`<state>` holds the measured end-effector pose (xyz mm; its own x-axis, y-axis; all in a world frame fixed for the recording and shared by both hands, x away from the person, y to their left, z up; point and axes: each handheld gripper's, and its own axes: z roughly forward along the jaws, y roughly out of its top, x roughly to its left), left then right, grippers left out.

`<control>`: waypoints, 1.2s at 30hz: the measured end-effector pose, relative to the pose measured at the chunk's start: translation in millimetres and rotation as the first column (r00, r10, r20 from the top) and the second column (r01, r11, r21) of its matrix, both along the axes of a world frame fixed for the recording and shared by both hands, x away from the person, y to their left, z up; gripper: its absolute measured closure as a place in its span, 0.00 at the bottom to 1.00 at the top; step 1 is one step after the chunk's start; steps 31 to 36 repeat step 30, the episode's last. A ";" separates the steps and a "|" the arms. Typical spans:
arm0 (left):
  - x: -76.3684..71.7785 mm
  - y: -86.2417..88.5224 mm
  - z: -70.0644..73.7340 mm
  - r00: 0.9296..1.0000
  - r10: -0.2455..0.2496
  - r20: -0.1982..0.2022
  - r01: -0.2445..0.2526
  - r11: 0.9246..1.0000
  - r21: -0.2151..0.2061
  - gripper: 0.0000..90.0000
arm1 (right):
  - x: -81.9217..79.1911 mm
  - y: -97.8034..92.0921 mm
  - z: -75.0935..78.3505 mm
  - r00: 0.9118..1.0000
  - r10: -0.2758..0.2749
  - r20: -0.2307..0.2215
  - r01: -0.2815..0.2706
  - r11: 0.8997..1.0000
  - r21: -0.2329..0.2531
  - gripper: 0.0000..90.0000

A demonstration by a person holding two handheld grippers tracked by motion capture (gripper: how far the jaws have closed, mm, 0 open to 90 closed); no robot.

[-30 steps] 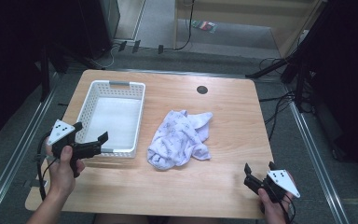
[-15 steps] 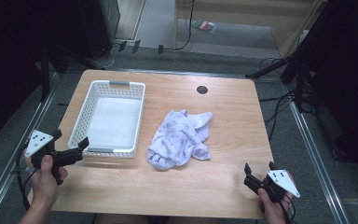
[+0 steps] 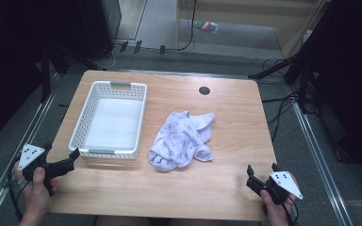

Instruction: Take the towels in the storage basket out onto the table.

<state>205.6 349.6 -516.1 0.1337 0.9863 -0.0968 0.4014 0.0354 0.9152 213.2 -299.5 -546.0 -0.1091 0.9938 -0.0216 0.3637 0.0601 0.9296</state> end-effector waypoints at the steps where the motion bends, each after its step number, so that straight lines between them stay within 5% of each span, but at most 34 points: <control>1: 0.0 0.0 0.0 1.000 0.000 0.000 0.000 1.000 0.000 0.00 | 0.0 0.0 0.0 1.000 0.000 0.000 0.000 1.000 0.000 0.14; 12: -5.6 10.7 -27.4 0.998 0.009 -0.059 -0.008 1.000 0.023 0.00 | 0.3 0.3 0.0 1.000 0.001 -0.002 -0.001 1.000 -0.001 0.14; 16: -6.1 10.8 -29.5 0.998 0.001 -0.060 0.000 1.000 0.018 0.00 | 0.0 -0.1 0.0 1.000 0.000 -0.002 0.000 1.000 0.002 0.14; 25: -0.7 1.5 -34.8 0.996 -0.008 -0.094 0.017 0.996 0.089 0.00 | -0.3 -0.4 0.0 1.000 0.012 -0.001 -0.012 1.000 0.005 0.14; 36: -0.5 2.2 -34.8 0.995 -0.018 -0.098 0.026 0.996 0.083 0.00 | -0.1 -0.6 -0.1 1.000 0.013 -0.001 -0.013 1.000 0.007 0.14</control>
